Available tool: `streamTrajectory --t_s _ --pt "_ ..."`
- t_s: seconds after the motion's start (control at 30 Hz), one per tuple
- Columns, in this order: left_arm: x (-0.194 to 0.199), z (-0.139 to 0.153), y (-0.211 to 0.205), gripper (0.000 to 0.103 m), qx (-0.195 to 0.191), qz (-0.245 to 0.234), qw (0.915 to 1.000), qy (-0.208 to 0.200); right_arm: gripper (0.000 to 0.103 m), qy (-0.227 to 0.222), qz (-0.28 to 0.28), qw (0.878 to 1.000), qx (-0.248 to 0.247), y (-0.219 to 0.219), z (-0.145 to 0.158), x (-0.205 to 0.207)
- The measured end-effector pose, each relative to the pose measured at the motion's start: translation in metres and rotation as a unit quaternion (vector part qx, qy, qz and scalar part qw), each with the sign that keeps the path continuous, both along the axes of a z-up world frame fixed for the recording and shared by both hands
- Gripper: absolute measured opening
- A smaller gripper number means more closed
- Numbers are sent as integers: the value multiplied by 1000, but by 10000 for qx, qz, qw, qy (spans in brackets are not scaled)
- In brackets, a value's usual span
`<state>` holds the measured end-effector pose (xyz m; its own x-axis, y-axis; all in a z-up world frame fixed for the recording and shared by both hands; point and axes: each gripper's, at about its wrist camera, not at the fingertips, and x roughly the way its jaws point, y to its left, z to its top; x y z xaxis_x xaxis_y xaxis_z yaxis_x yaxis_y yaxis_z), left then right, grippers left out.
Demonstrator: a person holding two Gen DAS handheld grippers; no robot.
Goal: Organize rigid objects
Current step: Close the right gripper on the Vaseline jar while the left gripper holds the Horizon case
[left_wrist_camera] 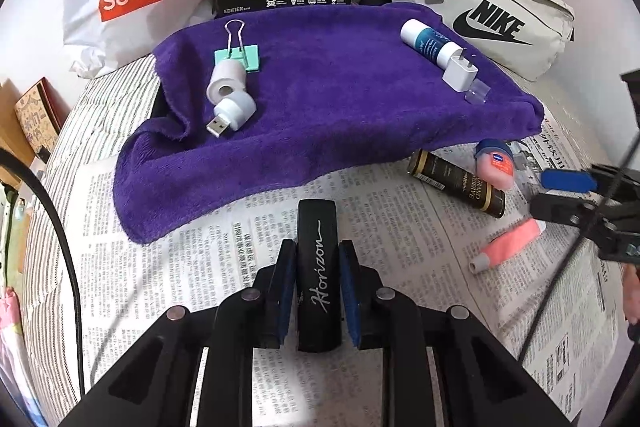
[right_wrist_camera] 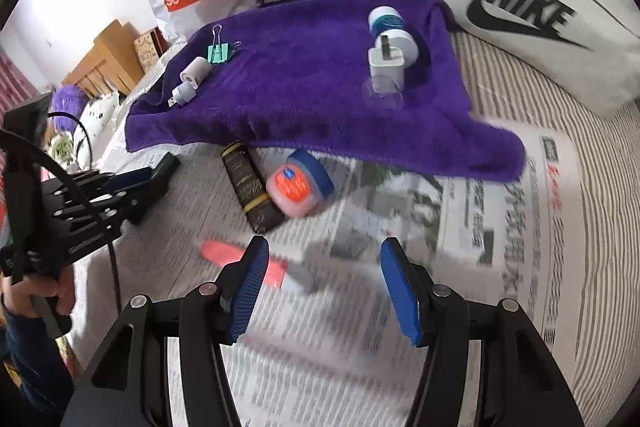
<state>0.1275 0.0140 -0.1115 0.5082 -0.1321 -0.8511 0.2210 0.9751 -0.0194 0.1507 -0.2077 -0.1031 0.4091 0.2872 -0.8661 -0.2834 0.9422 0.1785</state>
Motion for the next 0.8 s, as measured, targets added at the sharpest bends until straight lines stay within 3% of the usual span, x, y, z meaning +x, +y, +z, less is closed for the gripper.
streamTrajectory --t_s 0.17,0.57,0.67,0.7,0.8 --pt "-1 0 -1 21 97 -74 9999 24 58 -132 257 9988 -393 14 -6 17" --pt "-1 -1 1 21 30 -133 9999 23 58 -341 738 9946 -649 32 -9 38" --pt "-1 0 2 21 17 -129 9999 23 47 -501 781 9931 -716 38 -9 36" --pt "-1 0 2 21 20 -128 9999 22 36 -531 813 9929 -693 39 -9 35" --pt "-1 0 3 21 -35 -110 9999 27 36 -482 760 9941 -611 36 -8 30"
